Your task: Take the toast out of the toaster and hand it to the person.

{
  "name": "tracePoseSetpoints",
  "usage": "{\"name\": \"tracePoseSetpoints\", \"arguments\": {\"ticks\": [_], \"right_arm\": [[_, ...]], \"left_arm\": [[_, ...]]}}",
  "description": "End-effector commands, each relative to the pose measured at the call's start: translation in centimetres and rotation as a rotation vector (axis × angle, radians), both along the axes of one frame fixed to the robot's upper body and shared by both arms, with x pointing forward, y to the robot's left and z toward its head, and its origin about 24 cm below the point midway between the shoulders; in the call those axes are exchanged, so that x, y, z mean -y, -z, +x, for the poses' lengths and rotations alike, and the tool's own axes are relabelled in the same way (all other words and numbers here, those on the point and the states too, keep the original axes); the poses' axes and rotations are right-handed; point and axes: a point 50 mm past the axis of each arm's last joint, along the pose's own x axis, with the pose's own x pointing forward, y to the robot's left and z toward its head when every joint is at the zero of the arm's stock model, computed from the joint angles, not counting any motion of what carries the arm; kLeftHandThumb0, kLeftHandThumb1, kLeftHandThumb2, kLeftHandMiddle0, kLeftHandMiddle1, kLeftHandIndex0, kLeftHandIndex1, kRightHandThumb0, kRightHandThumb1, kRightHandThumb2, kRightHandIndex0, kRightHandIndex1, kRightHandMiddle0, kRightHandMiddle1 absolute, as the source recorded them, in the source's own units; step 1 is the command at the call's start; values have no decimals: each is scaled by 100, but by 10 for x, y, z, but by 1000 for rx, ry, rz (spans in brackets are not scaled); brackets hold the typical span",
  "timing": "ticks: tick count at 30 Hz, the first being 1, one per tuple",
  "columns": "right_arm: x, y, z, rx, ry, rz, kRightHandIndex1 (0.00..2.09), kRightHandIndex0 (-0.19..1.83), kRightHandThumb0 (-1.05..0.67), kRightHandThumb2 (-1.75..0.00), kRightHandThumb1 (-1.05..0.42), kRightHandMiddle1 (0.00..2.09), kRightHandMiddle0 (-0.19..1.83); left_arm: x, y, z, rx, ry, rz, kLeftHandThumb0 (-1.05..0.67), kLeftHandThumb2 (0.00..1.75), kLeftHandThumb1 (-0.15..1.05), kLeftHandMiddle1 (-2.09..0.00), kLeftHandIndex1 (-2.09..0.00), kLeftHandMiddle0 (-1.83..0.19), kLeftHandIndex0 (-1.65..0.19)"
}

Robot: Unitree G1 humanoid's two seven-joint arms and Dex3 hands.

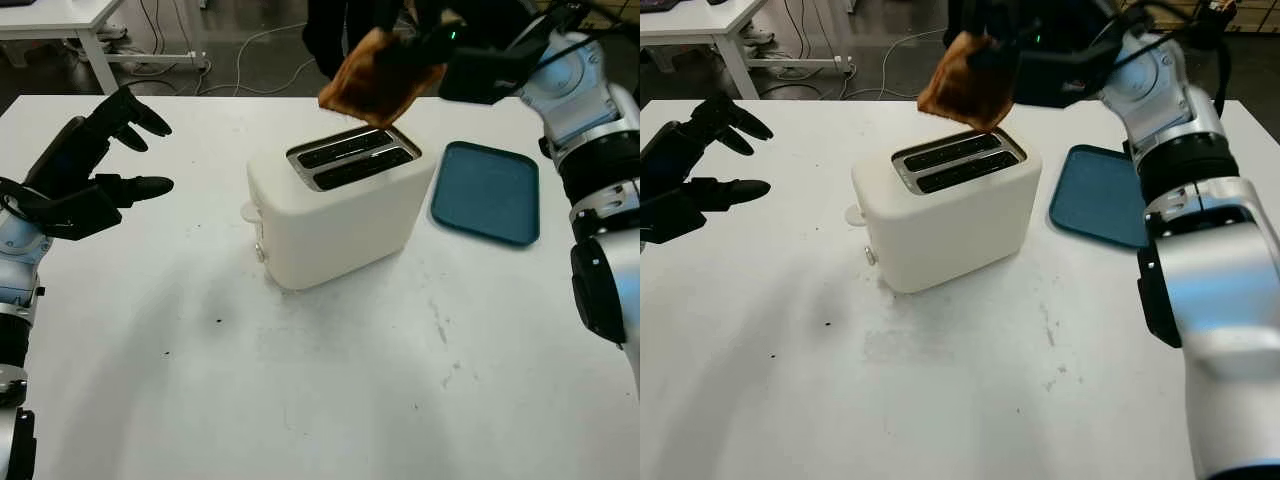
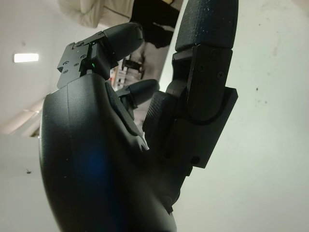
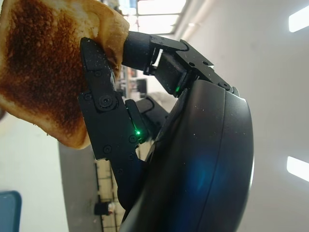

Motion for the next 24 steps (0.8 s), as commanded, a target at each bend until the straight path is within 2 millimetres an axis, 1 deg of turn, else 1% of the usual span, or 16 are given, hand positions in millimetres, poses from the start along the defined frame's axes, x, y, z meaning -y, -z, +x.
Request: {"name": "tracePoseSetpoints", "arguments": {"ticks": [1, 4, 6, 9, 13, 14, 18, 21, 22, 24], "right_arm": [[8, -17, 0, -19, 5, 98, 175, 112, -40, -24, -92, 175, 93], [16, -23, 2, -60, 25, 188, 175, 117, -45, -22, -92, 175, 100], [22, -22, 5, -84, 54, 241, 175, 117, -45, -21, -92, 175, 100], [32, -13, 9, -129, 93, 342, 175, 114, -43, -20, -92, 175, 96], [45, -2, 14, -149, 235, 403, 175, 111, -44, -21, -92, 175, 93], [49, 2, 15, -151, 270, 415, 175, 111, -43, -19, -92, 175, 92], [61, 13, 17, -160, 359, 455, 175, 107, -33, -24, -92, 175, 87], [66, 22, 18, -175, 423, 486, 175, 104, -32, -20, -92, 174, 81], [67, 26, 19, -171, 455, 473, 174, 99, -29, -21, -92, 170, 78], [68, 34, 20, -152, 533, 425, 170, 91, -24, -23, -92, 154, 78]], "left_arm": [[-2, 2, -1, -3, -5, -16, -105, 28, 92, -163, -147, 0, 0], [-2, 2, -2, 1, -4, -18, -105, 27, 92, -163, -147, 0, 0], [-2, 2, -2, 4, -5, -14, -105, 28, 92, -163, -146, 0, 0], [-2, 2, -2, -3, -11, -12, -105, 28, 92, -163, -146, 0, 0], [-2, 3, -2, 3, -6, -14, -105, 29, 92, -163, -147, 0, 0], [-2, 3, -2, 3, -4, -17, -105, 29, 92, -163, -147, 0, 0], [-2, 3, -1, -7, -10, -17, -105, 28, 92, -163, -148, 0, 0], [-2, 3, -1, -5, -14, -10, -105, 27, 92, -164, -148, 0, 0], [-2, 3, -1, -3, -9, -15, -105, 27, 92, -164, -147, 0, 0], [-2, 2, -1, -2, -6, -17, -105, 27, 92, -164, -147, 0, 0]]}}
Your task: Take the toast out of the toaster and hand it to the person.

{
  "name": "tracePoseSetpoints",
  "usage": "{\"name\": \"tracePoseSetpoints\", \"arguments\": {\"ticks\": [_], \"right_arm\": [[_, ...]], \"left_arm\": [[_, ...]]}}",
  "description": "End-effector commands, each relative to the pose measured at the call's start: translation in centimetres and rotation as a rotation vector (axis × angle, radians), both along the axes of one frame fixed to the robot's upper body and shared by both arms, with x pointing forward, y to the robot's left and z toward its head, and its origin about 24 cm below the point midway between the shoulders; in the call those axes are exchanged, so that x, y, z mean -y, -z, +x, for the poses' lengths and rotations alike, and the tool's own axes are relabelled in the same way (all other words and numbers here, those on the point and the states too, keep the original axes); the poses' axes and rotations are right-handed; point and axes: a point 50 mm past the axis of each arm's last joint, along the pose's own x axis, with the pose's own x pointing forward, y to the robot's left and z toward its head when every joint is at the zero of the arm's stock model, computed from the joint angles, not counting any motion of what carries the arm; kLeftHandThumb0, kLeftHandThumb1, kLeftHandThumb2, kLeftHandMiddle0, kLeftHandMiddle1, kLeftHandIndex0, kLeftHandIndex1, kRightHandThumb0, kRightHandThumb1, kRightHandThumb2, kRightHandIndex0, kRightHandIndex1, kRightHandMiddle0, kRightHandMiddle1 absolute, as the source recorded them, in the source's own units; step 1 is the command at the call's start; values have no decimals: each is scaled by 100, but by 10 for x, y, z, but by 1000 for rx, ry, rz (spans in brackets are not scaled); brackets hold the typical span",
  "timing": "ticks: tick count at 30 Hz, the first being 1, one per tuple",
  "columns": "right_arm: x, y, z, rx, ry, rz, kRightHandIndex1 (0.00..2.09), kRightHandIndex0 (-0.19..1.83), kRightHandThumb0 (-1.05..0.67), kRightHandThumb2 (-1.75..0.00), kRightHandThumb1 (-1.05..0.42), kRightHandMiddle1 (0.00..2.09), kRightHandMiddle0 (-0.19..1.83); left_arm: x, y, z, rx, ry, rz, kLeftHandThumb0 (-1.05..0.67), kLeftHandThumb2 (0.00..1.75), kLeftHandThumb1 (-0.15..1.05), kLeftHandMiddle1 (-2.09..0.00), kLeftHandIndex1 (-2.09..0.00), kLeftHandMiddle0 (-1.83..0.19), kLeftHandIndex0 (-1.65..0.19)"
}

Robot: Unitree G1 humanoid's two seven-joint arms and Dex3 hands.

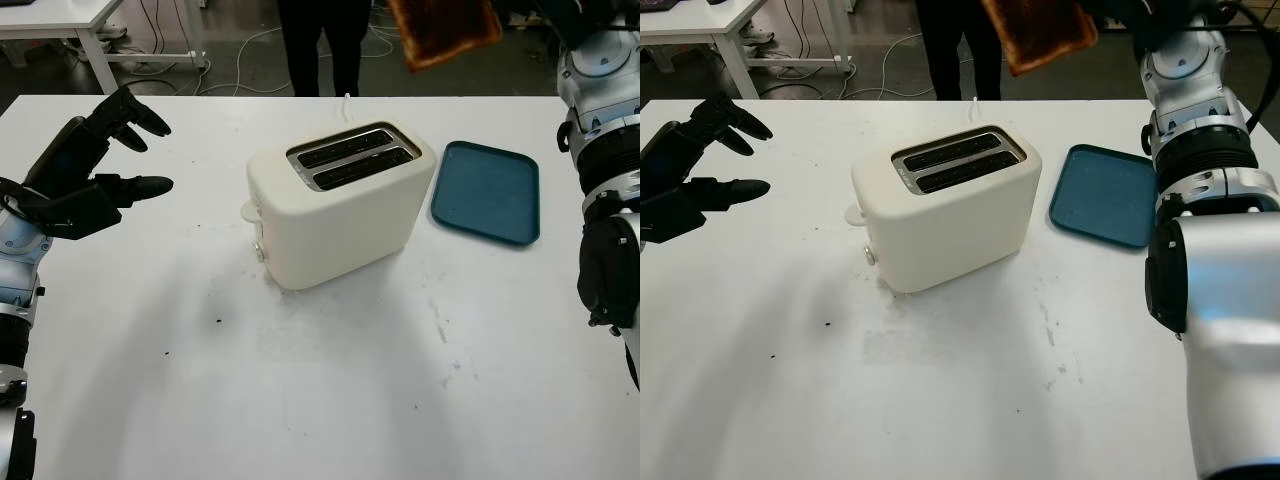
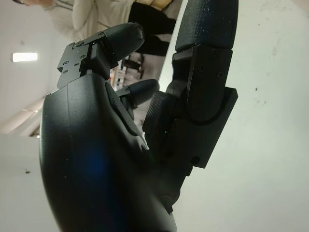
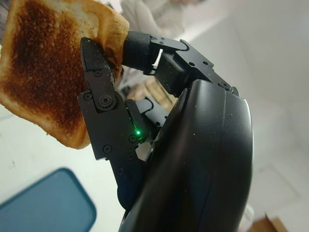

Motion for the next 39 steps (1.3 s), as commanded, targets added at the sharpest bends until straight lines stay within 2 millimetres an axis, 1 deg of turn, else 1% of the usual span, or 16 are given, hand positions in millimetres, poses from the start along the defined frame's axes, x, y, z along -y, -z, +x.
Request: {"name": "tracePoseSetpoints", "arguments": {"ticks": [1, 3, 6, 8, 12, 13, 14, 18, 20, 24, 27, 29, 32, 35, 37, 39], "right_arm": [[6, 17, 1, -39, 77, -24, 162, 87, -22, -22, -92, 136, 80], [7, 27, 2, -58, 99, -9, 156, 85, -26, -19, -92, 121, 85], [6, 40, 3, -93, 122, 55, 170, 93, -27, -17, -92, 149, 84], [5, 45, 4, -120, 138, 73, 174, 89, -29, -16, -92, 165, 76], [3, 54, 4, -139, 157, 23, 174, 91, -34, -17, -92, 174, 73], [3, 56, 4, -146, 170, 34, 173, 85, -36, -15, -92, 165, 70], [2, 58, 5, -152, 178, 42, 157, 85, -37, -14, -92, 141, 75], [1, 65, 5, -163, 177, 81, 144, 87, -32, -19, -92, 115, 83], [0, 67, 5, -165, 173, 97, 166, 82, -29, -18, -92, 133, 77], [0, 66, 5, -166, 164, 118, 158, 77, -27, -17, -92, 116, 78], [-1, 64, 5, -159, 174, 131, 173, 83, -30, -18, -92, 158, 72], [-1, 63, 5, -157, 185, 135, 173, 84, -30, -16, -92, 147, 74], [0, 62, 5, -154, 194, 135, 174, 93, -31, -14, -92, 169, 71], [2, 62, 5, -153, 194, 129, 175, 97, -31, -12, -92, 174, 76], [2, 62, 5, -151, 191, 115, 174, 89, -31, -12, -92, 167, 72], [1, 63, 4, -149, 184, 105, 146, 92, -32, -16, -92, 124, 84]], "left_arm": [[-1, 2, -1, 3, -5, -8, -105, 27, 92, -164, -147, 0, 0], [-1, 2, -1, 5, -10, 6, -105, 28, 92, -165, -146, 0, 0], [-1, 1, -1, 4, -6, 4, -105, 29, 92, -166, -146, 0, 0], [-2, 2, -1, 3, -1, -10, -105, 30, 92, -164, -145, 0, 0], [-2, 3, -1, 1, 2, -25, -105, 27, 92, -163, -147, 0, 0], [-2, 3, -1, 1, 0, -22, -105, 27, 92, -163, -147, 0, 0], [-3, 3, -1, 1, -1, -18, -105, 27, 92, -163, -146, 0, 0], [-3, 2, -1, 5, -7, 2, -105, 29, 92, -164, -146, 0, 0], [-2, 1, -1, 9, -8, 11, -105, 30, 92, -165, -146, 0, 0], [-2, 1, 0, 3, -2, 3, -105, 30, 92, -165, -145, 0, 0], [-2, 2, 0, -4, -2, -10, -105, 28, 92, -164, -146, 0, 0], [-2, 1, 0, -1, 0, -9, -105, 28, 92, -164, -146, 0, 0], [-2, 1, 0, 0, 2, -17, -105, 28, 92, -164, -146, 0, 0], [-2, 2, 0, 5, 4, -11, -105, 29, 92, -163, -146, 0, 0], [-3, 2, 0, 2, 1, -10, -105, 29, 92, -162, -145, 0, 0], [-3, 2, 0, 1, -2, -8, -105, 28, 92, -164, -146, 0, 0]]}}
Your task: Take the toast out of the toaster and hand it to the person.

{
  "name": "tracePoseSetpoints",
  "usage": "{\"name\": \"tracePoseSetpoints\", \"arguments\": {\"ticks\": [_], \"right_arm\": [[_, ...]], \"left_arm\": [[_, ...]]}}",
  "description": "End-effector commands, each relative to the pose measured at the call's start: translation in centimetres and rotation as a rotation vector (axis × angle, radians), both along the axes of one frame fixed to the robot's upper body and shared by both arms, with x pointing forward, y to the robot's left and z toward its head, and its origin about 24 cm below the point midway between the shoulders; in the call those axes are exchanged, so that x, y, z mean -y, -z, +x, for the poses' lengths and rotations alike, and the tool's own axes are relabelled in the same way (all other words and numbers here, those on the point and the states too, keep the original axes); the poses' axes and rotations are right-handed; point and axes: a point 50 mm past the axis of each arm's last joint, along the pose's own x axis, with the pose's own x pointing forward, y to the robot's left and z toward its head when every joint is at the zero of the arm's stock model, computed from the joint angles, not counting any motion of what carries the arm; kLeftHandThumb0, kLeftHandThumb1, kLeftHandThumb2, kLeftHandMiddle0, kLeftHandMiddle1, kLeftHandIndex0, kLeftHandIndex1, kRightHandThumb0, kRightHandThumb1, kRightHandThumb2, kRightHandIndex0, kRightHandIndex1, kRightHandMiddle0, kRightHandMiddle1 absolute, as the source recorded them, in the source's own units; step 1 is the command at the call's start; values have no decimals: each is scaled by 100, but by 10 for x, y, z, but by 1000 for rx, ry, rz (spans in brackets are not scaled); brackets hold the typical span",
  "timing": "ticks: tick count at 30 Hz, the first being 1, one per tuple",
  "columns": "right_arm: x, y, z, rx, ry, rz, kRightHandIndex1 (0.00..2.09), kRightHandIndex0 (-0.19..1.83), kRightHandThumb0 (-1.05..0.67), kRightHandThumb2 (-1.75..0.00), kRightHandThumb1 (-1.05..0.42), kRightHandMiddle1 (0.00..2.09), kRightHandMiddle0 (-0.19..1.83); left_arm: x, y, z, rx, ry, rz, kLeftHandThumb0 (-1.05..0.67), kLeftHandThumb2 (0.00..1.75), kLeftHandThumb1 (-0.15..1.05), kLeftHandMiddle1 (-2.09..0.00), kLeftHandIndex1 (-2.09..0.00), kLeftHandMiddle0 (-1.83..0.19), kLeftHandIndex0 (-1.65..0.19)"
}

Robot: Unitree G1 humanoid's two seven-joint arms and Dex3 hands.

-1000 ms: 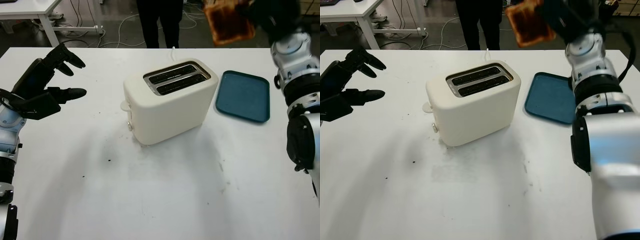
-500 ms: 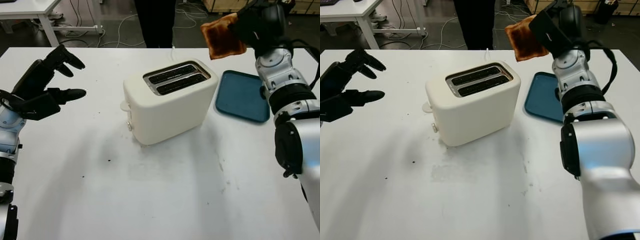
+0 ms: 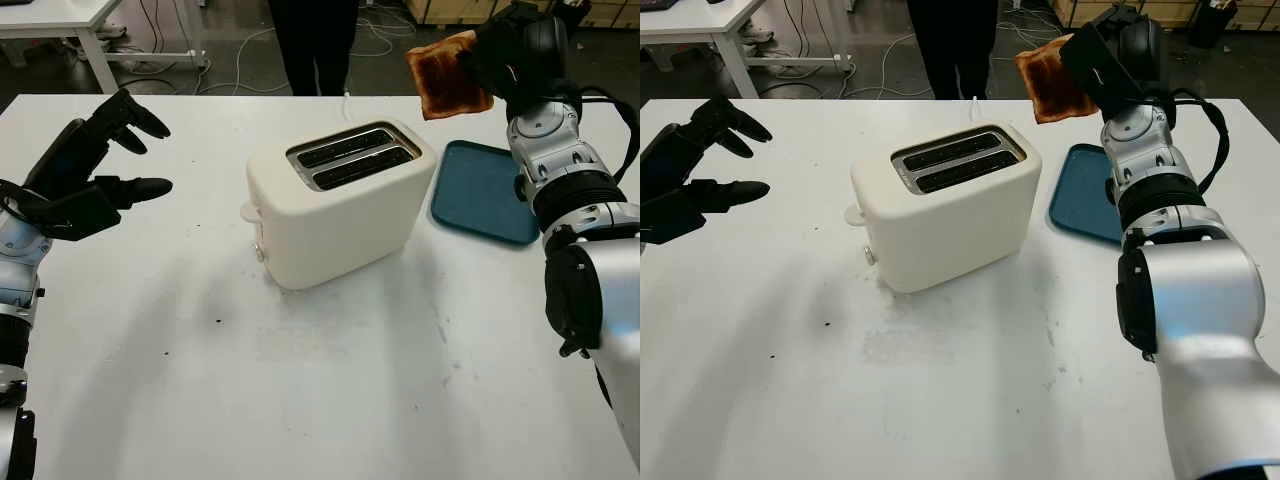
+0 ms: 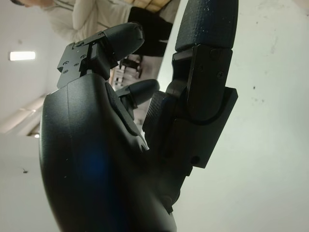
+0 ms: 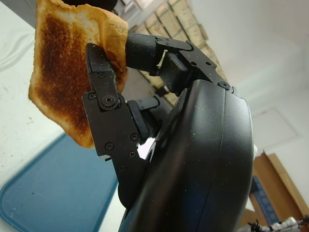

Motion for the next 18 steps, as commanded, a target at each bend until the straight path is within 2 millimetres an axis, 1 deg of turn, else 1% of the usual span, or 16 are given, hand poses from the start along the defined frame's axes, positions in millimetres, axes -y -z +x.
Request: {"name": "tracePoseSetpoints", "arguments": {"ticks": [1, 2, 3, 4, 6, 7, 8, 9, 10, 11, 13, 14, 15, 16, 17, 18], "right_arm": [[2, 0, 0, 4, 7, 13, 141, 93, -32, -16, -92, 115, 88], [2, 0, 0, -1, 8, 19, 150, 89, -32, -18, -92, 113, 88], [2, 0, 0, -4, 9, 24, 164, 83, -31, -17, -92, 124, 83], [1, 0, 0, -4, 9, 46, 166, 81, -30, -17, -92, 127, 82], [1, 0, 1, -6, 11, 56, 158, 79, -29, -13, -92, 113, 81], [0, 0, 1, -9, 13, 52, 151, 79, -29, -13, -92, 99, 82], [0, 0, 1, -12, 13, 49, 151, 80, -29, -14, -92, 91, 85], [0, -1, 1, -13, 8, 52, 146, 80, -29, -14, -92, 86, 88], [0, -1, 1, -12, 2, 54, 148, 81, -29, -14, -92, 88, 90], [-1, -1, 1, -12, 1, 54, 160, 80, -28, -15, -92, 101, 88], [-1, -1, 1, -13, 3, 38, 171, 77, -29, -16, -92, 126, 77], [-2, -1, 1, -15, 6, 25, 169, 74, -30, -17, -92, 130, 73], [-2, -1, 1, -19, 6, 16, 164, 75, -30, -18, -92, 129, 74], [-2, -1, 1, -19, 5, 10, 151, 77, -31, -19, -92, 117, 74], [-3, -1, 1, -20, 3, 5, 146, 77, -31, -19, -92, 112, 74], [-3, -2, 1, -21, 2, 0, 144, 80, -31, -20, -92, 111, 75]], "left_arm": [[0, -2, 0, 12, 2, 1, -105, 28, 92, -164, -146, 0, 0], [0, -2, 0, 11, 2, -1, -105, 29, 92, -164, -146, 0, 0], [0, -2, 0, 10, 4, -6, -105, 28, 92, -163, -146, 0, 0], [0, -2, 0, 10, 4, -7, -105, 28, 92, -163, -146, 0, 0], [0, -2, 0, 10, 3, -5, -105, 28, 92, -163, -147, 0, 0], [0, -2, 0, 11, 5, -7, -105, 28, 92, -163, -147, 0, 0], [0, -2, 0, 11, 6, -9, -105, 28, 92, -163, -147, 0, 0], [0, -2, -1, 12, 7, -11, -105, 28, 92, -163, -147, 0, 0], [0, -2, -1, 13, 7, -11, -105, 28, 92, -163, -147, 0, 0], [0, -2, -1, 12, 6, -11, -105, 28, 92, -163, -147, 0, 0], [0, -2, -1, 10, 3, -8, -105, 28, 92, -163, -147, 0, 0], [0, -2, -1, 10, 2, -5, -105, 28, 92, -163, -147, 0, 0], [0, -2, -1, 9, 1, -4, -105, 28, 92, -163, -147, 0, 0], [-1, -2, -1, 8, 0, -5, -105, 27, 92, -163, -147, 0, 0], [-1, -2, -1, 8, 0, -3, -105, 27, 92, -163, -147, 0, 0], [-1, -2, -1, 10, 0, 1, -105, 28, 92, -163, -146, 0, 0]]}}
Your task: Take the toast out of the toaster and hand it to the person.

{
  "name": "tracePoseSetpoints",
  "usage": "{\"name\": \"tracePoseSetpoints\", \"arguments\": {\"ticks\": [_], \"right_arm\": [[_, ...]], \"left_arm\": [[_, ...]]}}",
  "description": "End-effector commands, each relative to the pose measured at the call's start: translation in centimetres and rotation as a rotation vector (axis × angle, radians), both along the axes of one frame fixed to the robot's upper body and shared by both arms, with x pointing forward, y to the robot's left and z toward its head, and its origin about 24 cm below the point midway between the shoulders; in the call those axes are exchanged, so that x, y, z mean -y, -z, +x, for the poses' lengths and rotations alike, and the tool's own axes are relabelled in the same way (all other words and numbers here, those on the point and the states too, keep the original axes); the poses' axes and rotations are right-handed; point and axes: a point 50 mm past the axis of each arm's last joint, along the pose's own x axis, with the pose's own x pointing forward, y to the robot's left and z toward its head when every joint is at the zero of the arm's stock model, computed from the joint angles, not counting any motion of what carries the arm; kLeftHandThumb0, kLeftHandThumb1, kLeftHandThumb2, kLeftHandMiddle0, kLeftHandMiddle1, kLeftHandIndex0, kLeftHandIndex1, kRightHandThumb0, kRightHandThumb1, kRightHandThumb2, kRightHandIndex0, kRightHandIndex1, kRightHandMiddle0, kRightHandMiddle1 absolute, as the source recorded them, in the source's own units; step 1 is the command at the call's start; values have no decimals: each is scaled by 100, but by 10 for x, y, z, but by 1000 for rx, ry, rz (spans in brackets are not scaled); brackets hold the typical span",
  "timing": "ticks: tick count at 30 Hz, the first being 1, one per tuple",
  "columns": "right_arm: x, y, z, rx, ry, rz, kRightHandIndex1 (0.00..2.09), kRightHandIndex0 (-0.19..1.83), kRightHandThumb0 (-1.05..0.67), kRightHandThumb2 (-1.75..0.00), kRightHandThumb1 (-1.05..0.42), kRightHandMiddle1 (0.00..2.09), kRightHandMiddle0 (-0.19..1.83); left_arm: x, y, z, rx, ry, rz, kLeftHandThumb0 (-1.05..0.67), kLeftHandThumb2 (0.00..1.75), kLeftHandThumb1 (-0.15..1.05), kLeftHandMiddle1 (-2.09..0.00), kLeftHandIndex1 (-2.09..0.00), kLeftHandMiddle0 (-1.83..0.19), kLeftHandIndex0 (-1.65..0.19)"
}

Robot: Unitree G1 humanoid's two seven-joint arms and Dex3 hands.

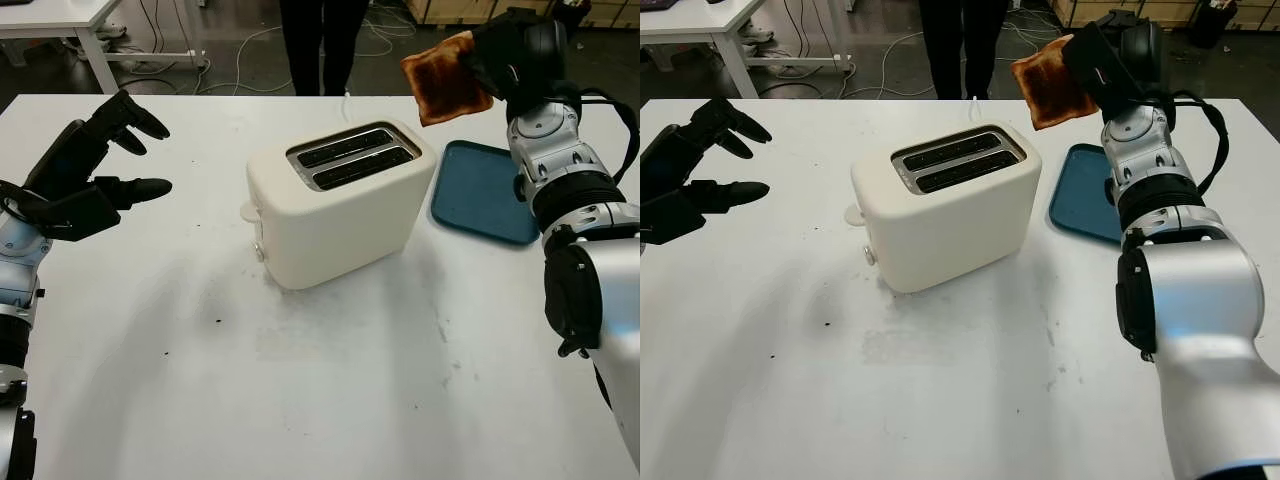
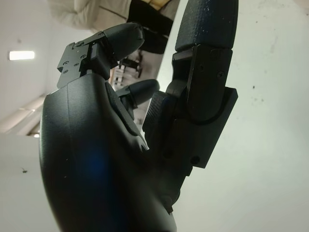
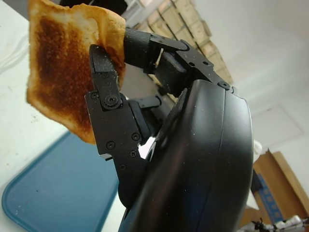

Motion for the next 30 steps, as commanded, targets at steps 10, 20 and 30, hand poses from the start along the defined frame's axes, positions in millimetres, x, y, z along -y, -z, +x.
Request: {"name": "tracePoseSetpoints", "arguments": {"ticks": [10, 20, 30], "right_arm": [[-3, -5, 1, 22, -3, -7, 157, 81, -29, -17, -92, 119, 81], [-4, -6, 1, 23, 3, 7, 160, 83, -29, -17, -92, 130, 78], [-3, -6, 1, 31, -2, 25, 158, 82, -28, -17, -92, 131, 73]], "left_arm": [[0, -2, -1, 16, 8, -2, -105, 30, 92, -163, -146, 0, 0], [-1, -2, -1, 9, -2, -8, -105, 28, 92, -163, -147, 0, 0], [-1, -1, -1, 8, -2, -12, -105, 27, 92, -162, -147, 0, 0]]}}
